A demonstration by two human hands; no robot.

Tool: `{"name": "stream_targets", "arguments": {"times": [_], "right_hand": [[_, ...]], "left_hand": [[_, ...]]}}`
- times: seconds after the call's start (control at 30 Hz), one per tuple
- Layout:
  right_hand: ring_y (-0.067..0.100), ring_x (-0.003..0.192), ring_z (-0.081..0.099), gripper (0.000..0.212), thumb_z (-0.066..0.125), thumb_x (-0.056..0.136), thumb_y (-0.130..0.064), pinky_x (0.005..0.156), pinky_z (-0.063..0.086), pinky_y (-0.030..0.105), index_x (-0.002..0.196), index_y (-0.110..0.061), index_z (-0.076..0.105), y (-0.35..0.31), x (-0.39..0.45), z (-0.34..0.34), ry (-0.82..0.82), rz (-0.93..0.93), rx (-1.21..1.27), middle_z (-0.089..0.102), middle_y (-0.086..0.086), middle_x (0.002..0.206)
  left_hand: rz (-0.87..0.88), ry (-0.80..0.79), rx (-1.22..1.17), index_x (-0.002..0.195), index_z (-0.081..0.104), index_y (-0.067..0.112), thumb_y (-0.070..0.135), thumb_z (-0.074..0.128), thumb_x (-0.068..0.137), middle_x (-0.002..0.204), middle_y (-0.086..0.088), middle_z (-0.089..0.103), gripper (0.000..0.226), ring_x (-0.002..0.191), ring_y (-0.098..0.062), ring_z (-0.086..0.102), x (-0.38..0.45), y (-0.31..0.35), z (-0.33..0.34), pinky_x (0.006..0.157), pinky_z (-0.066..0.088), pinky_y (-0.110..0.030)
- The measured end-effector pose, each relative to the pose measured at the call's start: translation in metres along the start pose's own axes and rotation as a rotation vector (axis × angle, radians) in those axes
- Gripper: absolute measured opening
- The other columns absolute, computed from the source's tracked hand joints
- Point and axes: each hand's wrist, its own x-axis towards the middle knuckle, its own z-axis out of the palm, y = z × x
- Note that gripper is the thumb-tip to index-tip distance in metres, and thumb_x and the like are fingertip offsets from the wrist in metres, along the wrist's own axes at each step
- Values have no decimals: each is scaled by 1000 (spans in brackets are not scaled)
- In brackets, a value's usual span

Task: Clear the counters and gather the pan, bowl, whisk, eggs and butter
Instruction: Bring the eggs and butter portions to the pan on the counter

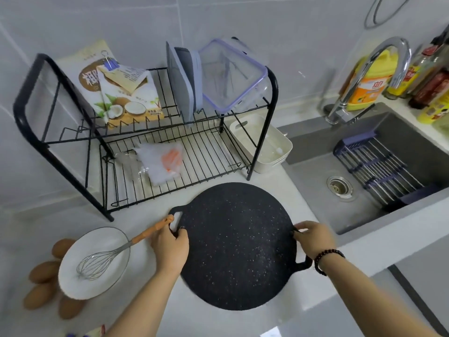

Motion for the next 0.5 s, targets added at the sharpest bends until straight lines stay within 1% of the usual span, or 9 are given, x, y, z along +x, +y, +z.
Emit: {"name": "stream_targets", "arguments": {"times": [0.03, 0.07, 0.17, 0.3, 0.4, 0.47, 0.5], "right_hand": [[21, 86, 61, 18, 61, 89, -14, 68, 39, 22, 104, -14, 72, -6, 10, 0, -13, -23, -26, 70, 6, 96], [22, 90, 61, 18, 59, 90, -14, 70, 38, 22, 102, -14, 73, -14, 19, 1, -36, -57, -61, 71, 6, 101], [22, 82, 57, 20, 56, 91, -14, 69, 39, 22, 96, -9, 74, -35, 41, 10, -109, -159, -160, 71, 10, 101], [20, 81, 52, 21, 55, 91, -15, 72, 41, 23, 97, -7, 74, -61, 64, 25, -179, -261, -197, 71, 12, 101], [21, 84, 53, 21, 55, 92, -15, 75, 41, 23, 100, -7, 74, -80, 72, 31, -215, -334, -184, 70, 12, 104], [25, 82, 57, 22, 56, 93, -18, 69, 42, 20, 101, -9, 74, -91, 76, 36, -244, -380, -192, 71, 11, 103], [25, 77, 58, 22, 56, 93, -19, 61, 42, 18, 100, -10, 74, -96, 77, 39, -261, -403, -209, 71, 10, 101]], "left_hand": [[-5, 16, -7, 137, 48, 9, 8, 56, 92, 144, -13, 44, 46, 138, -31, 34, -1, -1, -2, 116, 28, -48], [-8, 36, -17, 137, 48, 13, 8, 57, 90, 144, -11, 43, 48, 138, -31, 33, -2, -5, -3, 116, 28, -50], [-35, 85, -41, 134, 51, 22, 8, 58, 87, 143, -5, 46, 49, 135, -29, 39, -8, -14, -7, 113, 32, -52], [-144, 156, -10, 135, 51, 14, 9, 60, 86, 137, -8, 51, 50, 131, -31, 43, -18, -22, -14, 111, 34, -53], [-164, 210, -27, 132, 53, 14, 9, 61, 83, 129, -7, 57, 50, 125, -33, 48, -22, -28, -17, 107, 39, -54], [-197, 258, -41, 133, 53, 14, 7, 62, 82, 129, -7, 58, 51, 124, -33, 50, -23, -27, -18, 106, 40, -53], [-220, 279, -46, 134, 52, 13, 6, 63, 83, 131, -7, 57, 52, 125, -31, 49, -24, -29, -17, 108, 39, -52]]}}
